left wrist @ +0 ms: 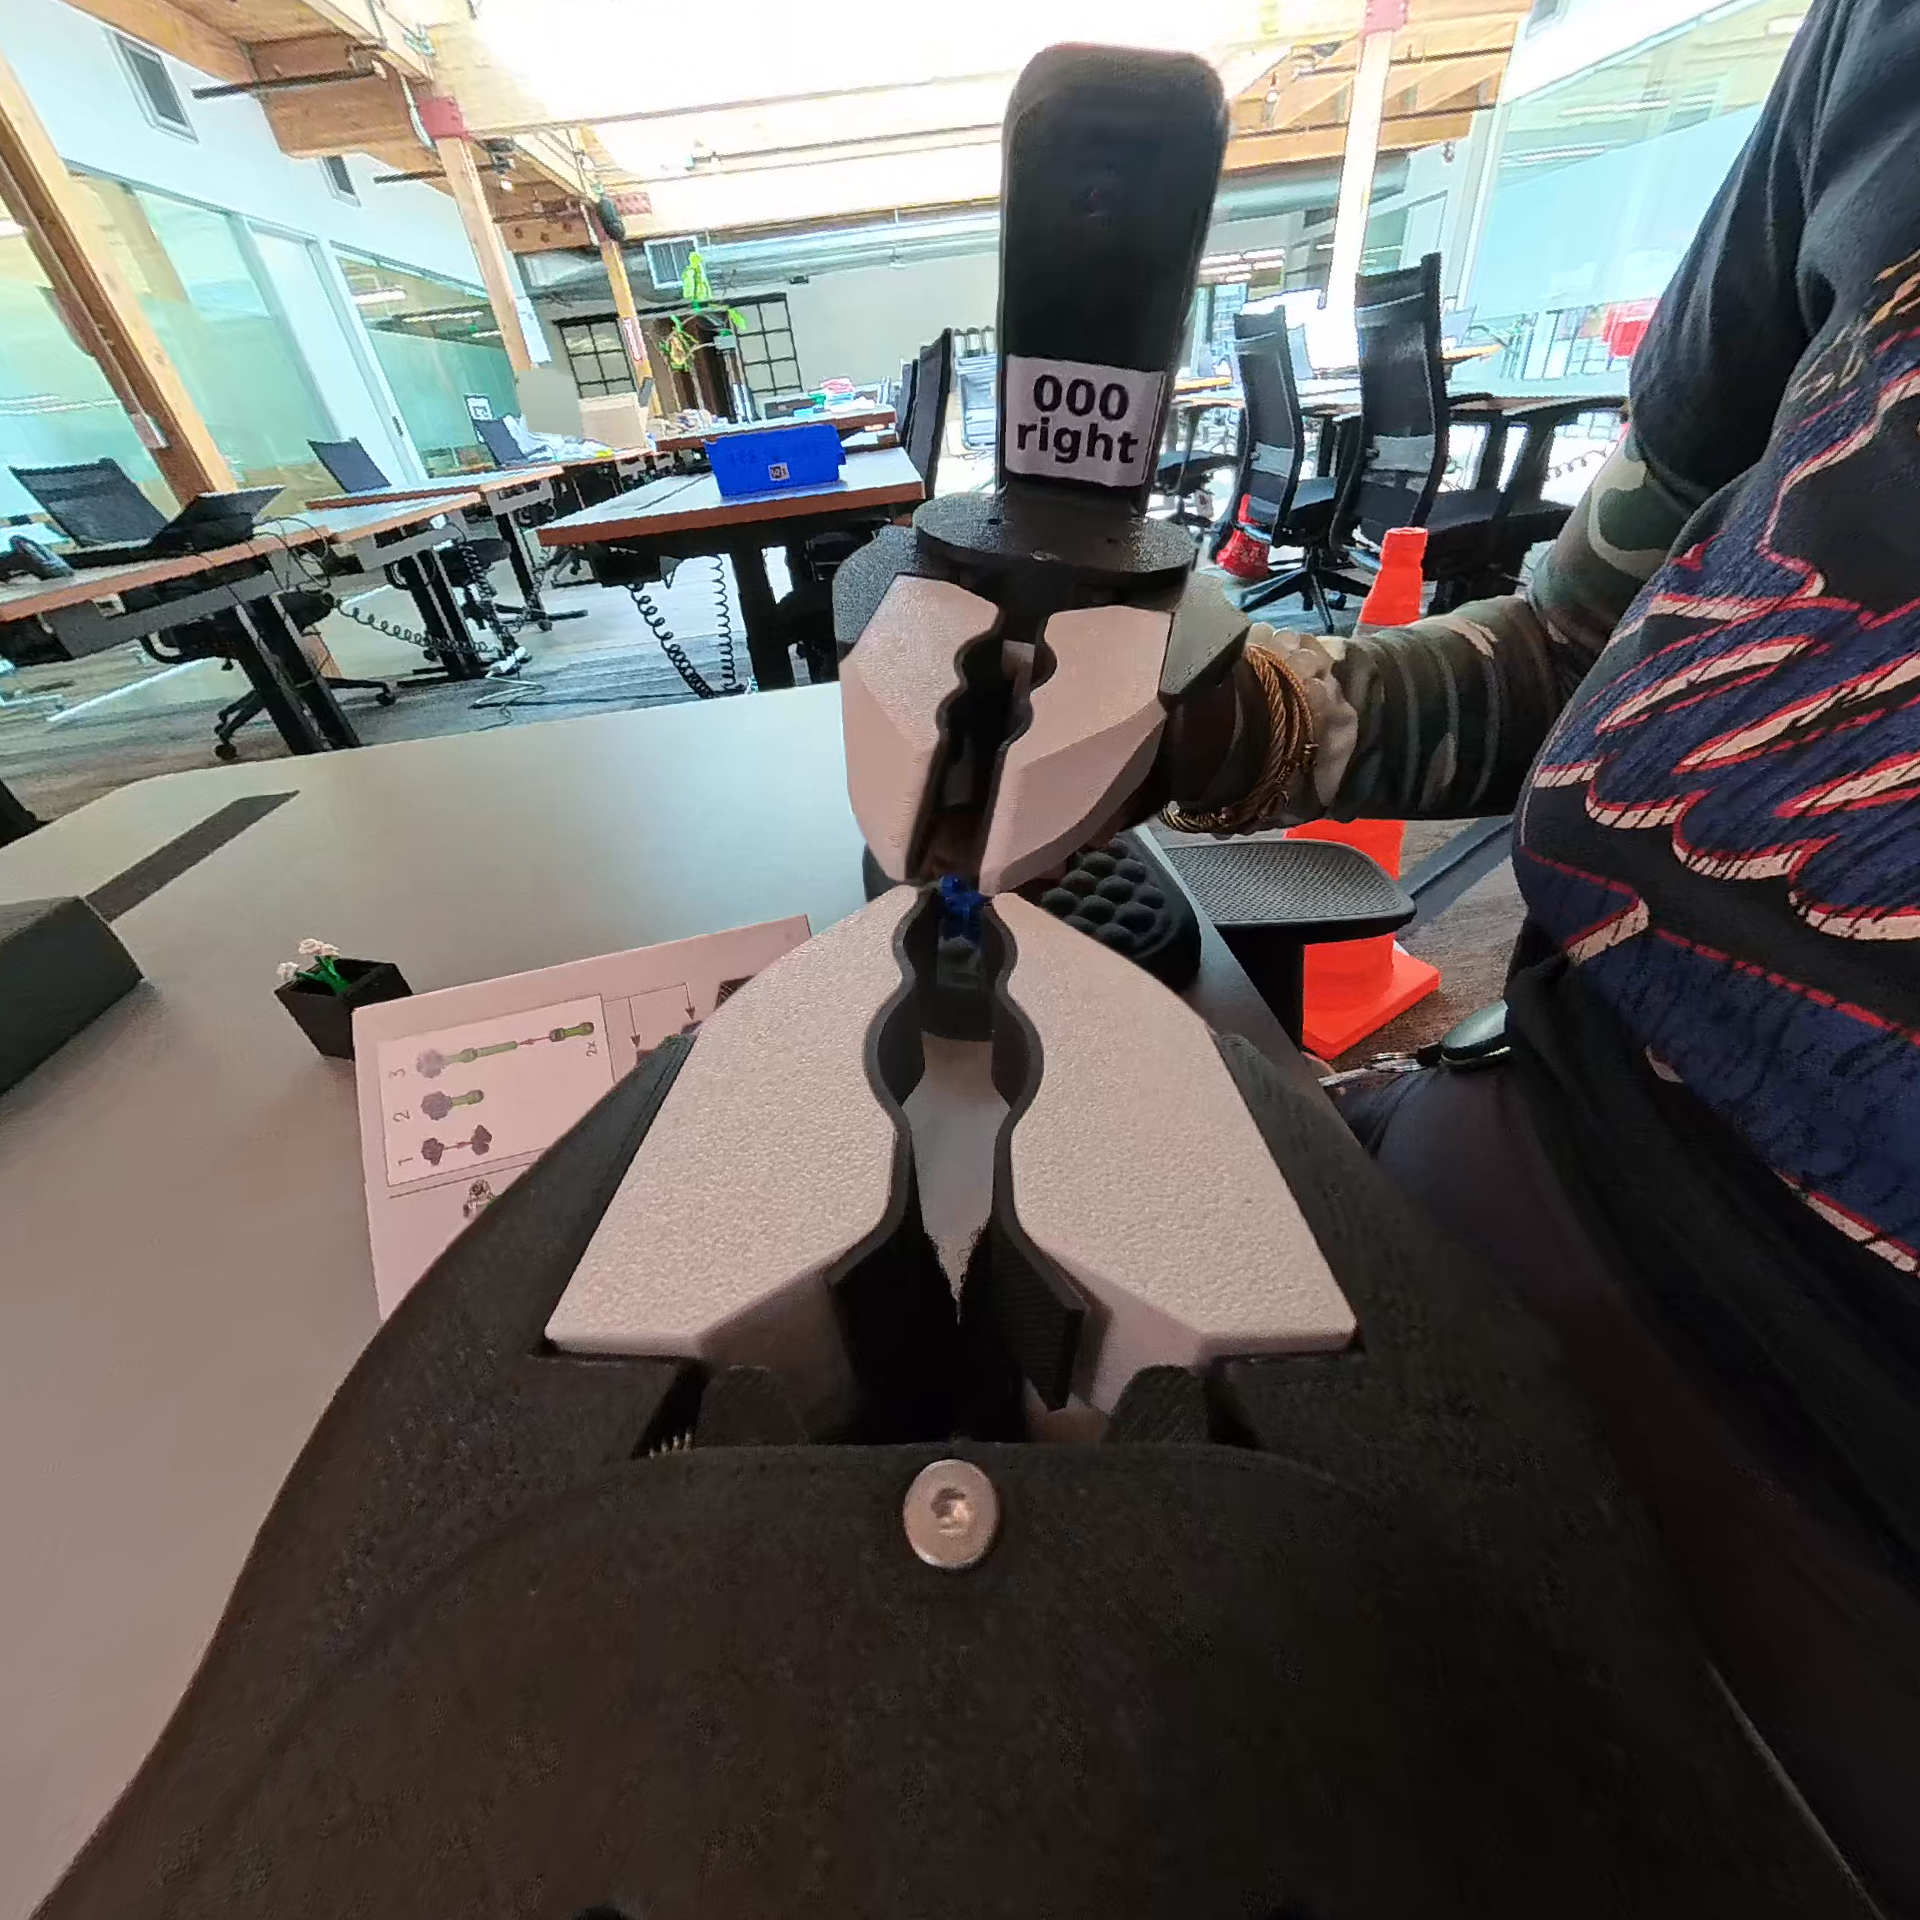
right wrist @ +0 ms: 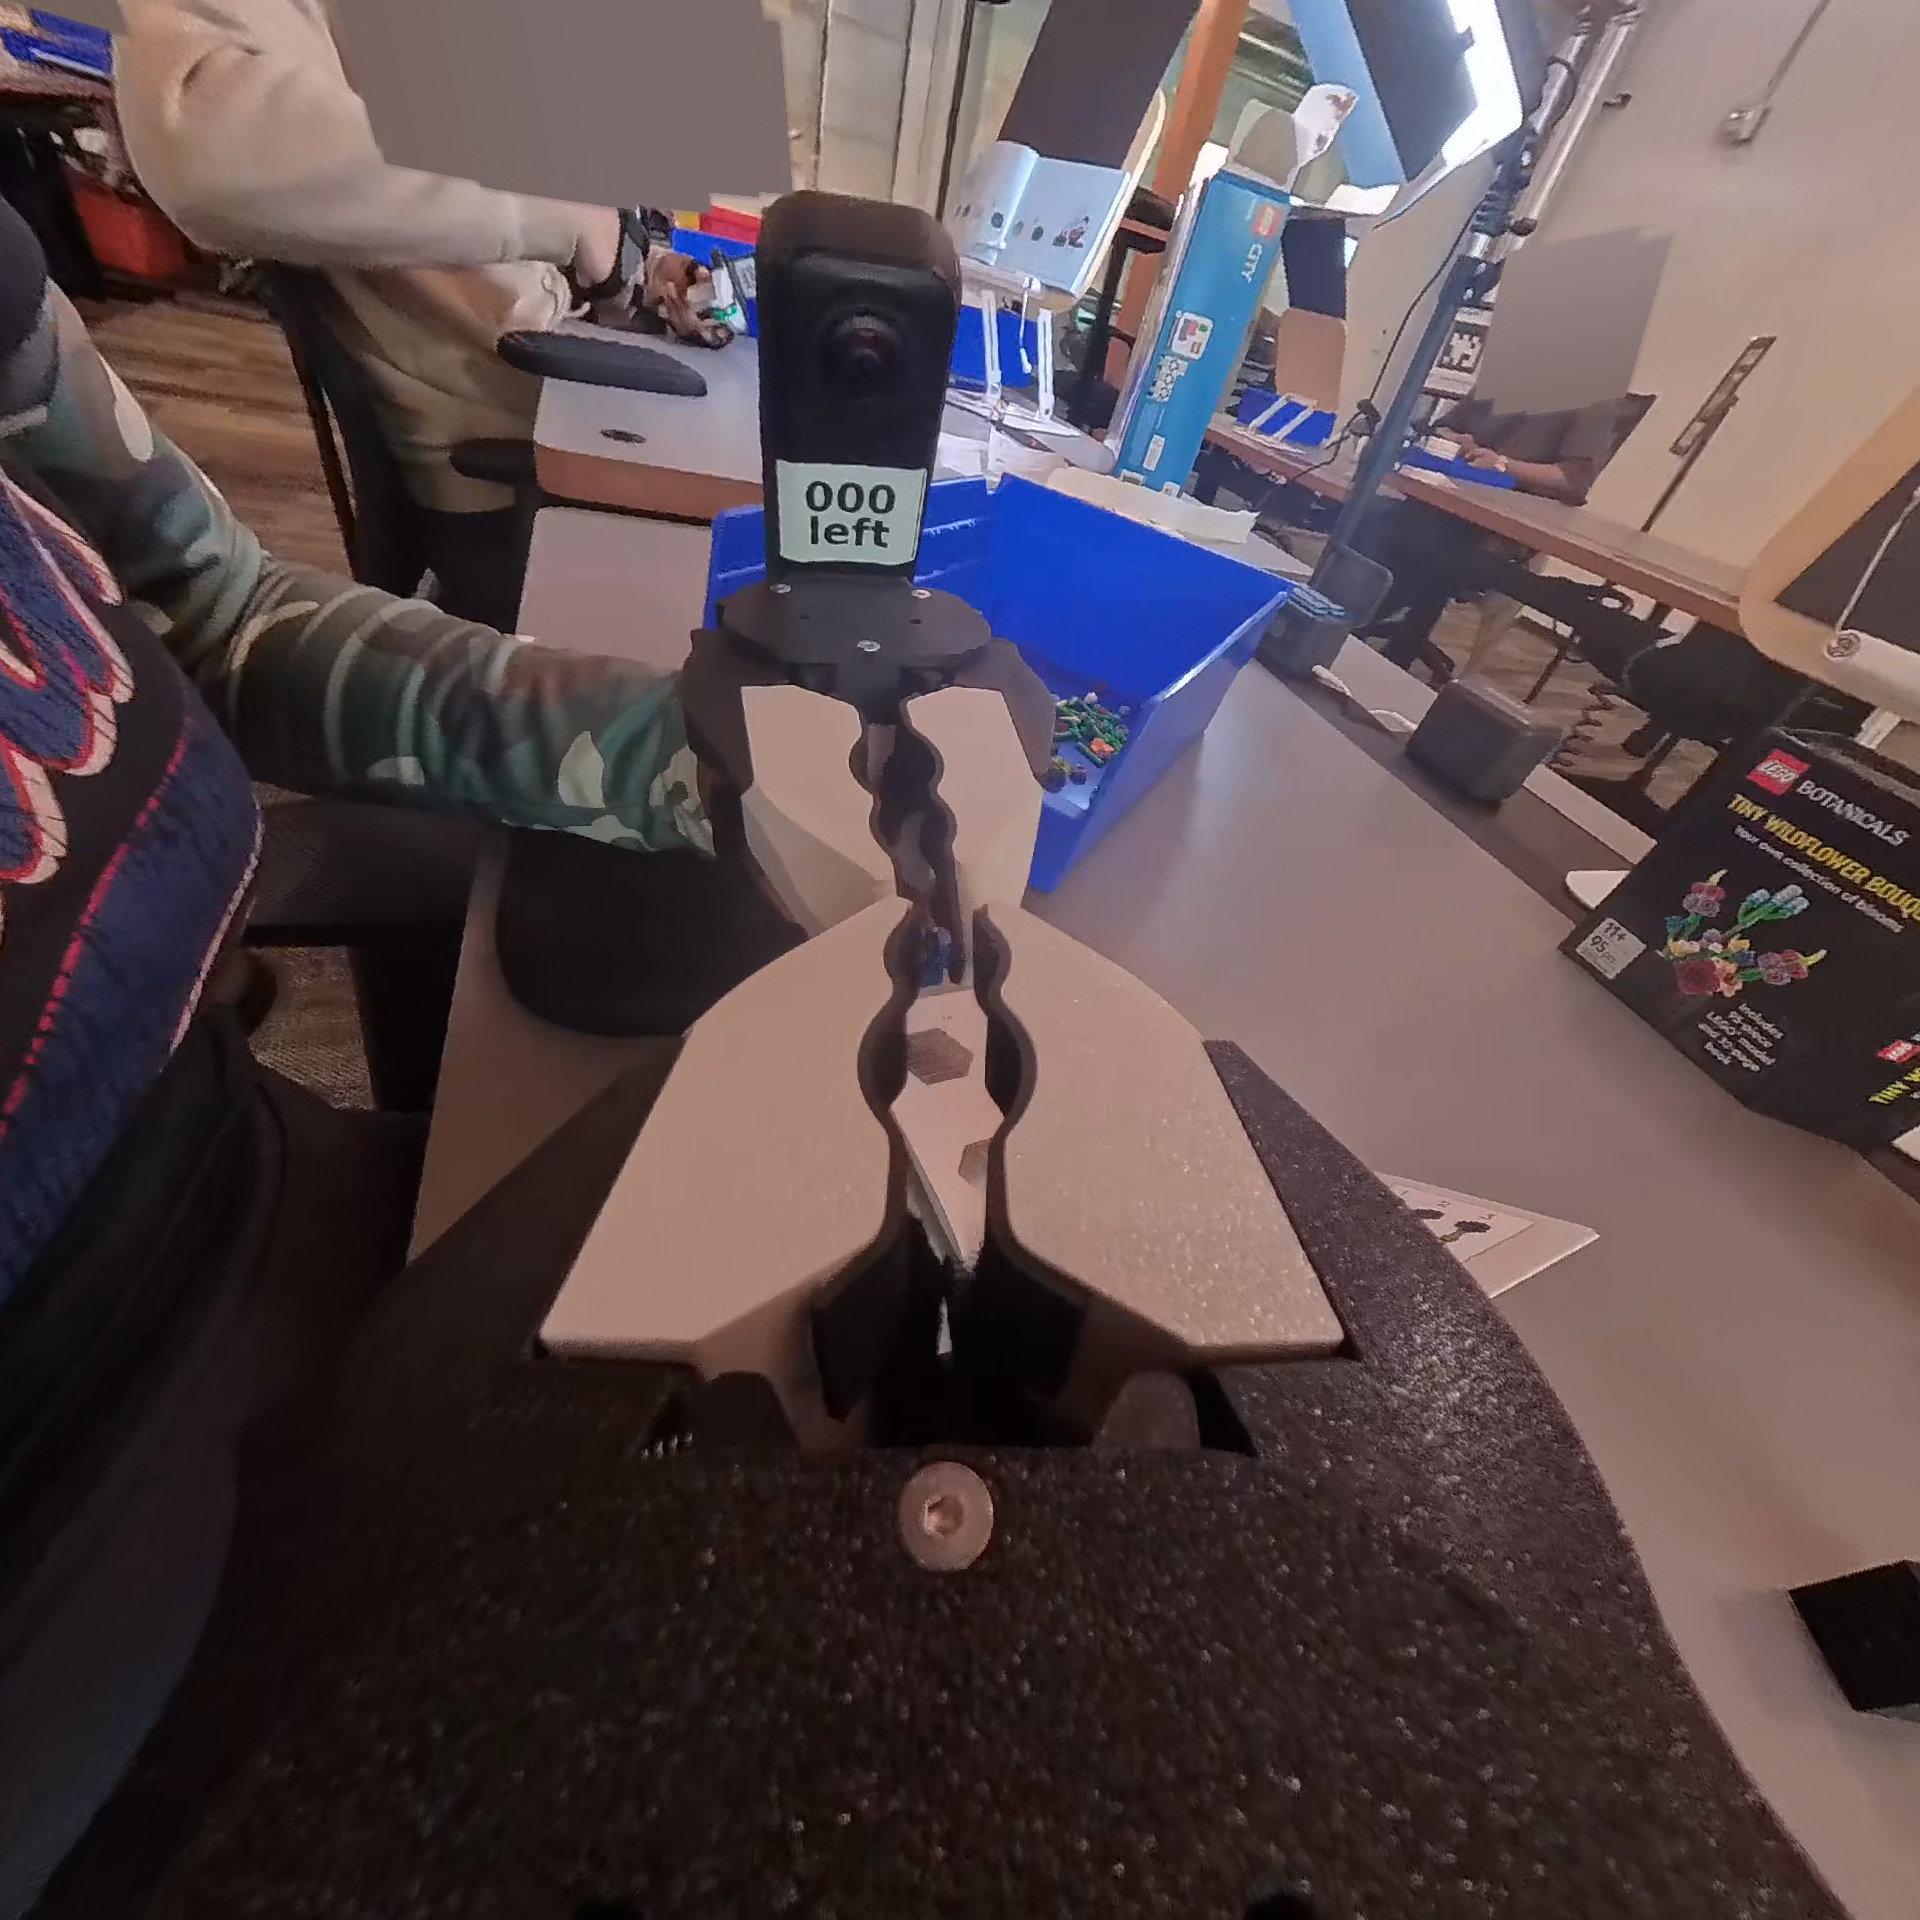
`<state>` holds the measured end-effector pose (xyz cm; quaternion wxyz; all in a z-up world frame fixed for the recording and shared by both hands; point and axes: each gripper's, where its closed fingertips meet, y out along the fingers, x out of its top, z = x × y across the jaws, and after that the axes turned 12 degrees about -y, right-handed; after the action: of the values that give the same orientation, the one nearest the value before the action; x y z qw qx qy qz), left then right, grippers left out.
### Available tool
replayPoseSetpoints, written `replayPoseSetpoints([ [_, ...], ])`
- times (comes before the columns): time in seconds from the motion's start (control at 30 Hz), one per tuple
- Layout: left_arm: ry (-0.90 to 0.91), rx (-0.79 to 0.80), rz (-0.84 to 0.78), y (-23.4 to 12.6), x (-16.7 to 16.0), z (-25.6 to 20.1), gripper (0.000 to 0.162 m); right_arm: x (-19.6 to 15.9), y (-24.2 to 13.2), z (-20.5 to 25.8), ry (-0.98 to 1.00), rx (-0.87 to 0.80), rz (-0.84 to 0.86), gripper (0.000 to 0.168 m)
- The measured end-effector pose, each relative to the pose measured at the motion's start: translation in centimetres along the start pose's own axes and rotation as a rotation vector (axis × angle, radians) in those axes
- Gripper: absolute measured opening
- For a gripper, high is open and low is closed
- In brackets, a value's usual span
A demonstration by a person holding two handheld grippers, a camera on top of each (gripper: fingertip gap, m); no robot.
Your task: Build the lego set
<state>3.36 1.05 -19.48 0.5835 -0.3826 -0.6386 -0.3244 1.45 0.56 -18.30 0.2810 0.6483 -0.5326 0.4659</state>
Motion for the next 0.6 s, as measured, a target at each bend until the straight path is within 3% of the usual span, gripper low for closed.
replayPoseSetpoints([
  [0.47, -0.011, 0.012, -0.033, -0.41, 0.46, 0.13, 0.007, 0.36, 0.15, 0.33, 0.075, 0.022, -0.056, 0.011],
  [0.6, -0.004, 0.018, -0.031, -0.35, 0.43, 0.12, 0.007, 0.26, 0.13, 0.07, 0.066, -0.001, -0.057, 0.004],
])
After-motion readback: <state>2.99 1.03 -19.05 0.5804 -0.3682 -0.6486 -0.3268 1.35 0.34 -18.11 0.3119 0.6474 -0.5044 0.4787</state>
